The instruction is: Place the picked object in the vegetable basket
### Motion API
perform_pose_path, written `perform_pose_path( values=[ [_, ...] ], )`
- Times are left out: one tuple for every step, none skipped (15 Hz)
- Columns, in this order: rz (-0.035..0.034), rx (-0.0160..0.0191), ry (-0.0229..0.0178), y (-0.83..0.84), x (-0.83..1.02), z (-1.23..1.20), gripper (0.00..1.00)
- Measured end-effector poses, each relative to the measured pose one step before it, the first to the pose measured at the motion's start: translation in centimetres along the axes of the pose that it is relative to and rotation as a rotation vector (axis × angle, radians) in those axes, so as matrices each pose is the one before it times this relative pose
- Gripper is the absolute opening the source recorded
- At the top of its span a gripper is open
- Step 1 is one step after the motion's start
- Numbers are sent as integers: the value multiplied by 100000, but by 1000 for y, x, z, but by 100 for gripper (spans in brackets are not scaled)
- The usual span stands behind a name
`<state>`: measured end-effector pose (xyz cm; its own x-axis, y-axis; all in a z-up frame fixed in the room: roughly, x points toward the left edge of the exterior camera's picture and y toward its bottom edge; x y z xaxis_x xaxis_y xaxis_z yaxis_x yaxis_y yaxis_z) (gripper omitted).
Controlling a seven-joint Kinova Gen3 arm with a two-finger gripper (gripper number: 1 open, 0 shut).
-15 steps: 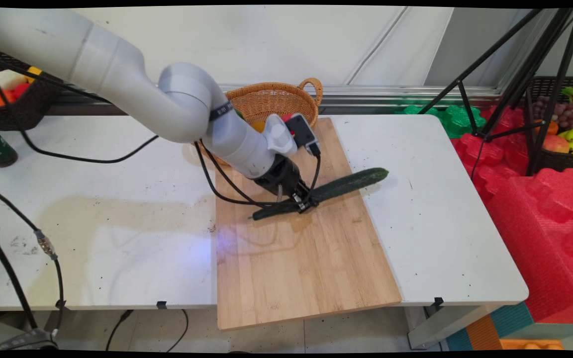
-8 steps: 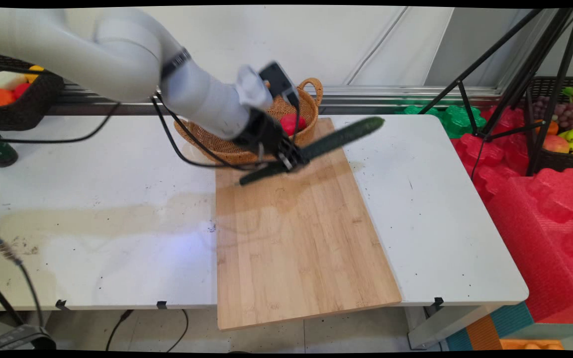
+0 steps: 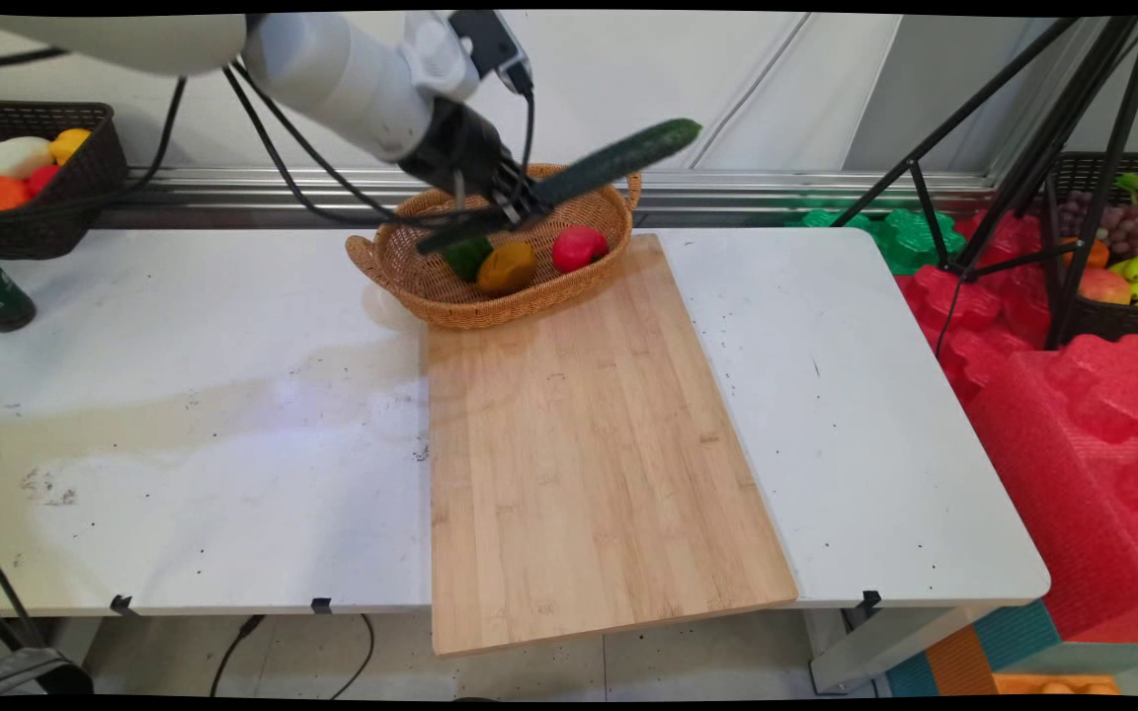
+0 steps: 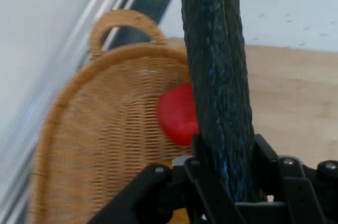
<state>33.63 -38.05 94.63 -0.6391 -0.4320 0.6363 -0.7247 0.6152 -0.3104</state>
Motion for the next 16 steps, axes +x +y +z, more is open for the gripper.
perform_pose_path(
  values=[
    [2486,2097,-1049,-1198,196,-32,0],
    [2062,1533,-988,-993,99,97,0],
    [2627,1698,-1426,-1201,63,184,0],
    [2533,1225,-1373,-988,-7,200,0],
    [1785,700,-954,-630,-23,172,0],
    [2793,843,-1578,-919,-102,272,0],
    [3805,822,-2158,-1121,-212,403,0],
    [3055,293,-1701,-743,-195,382,0],
    [3159,78,-1753,-680,-238,391,0],
    [3691,-145,-2030,-693,-306,491,0],
    [3573,-273,-2182,-610,-361,525,0],
    [2799,-228,-1735,-474,-305,467,0],
    [2927,-300,-1924,-480,-338,558,0],
    [2962,-447,-1944,-380,-324,598,0],
    [2400,-310,-1505,-313,-242,497,0],
    [1562,-226,-972,-175,-131,345,0]
  ],
)
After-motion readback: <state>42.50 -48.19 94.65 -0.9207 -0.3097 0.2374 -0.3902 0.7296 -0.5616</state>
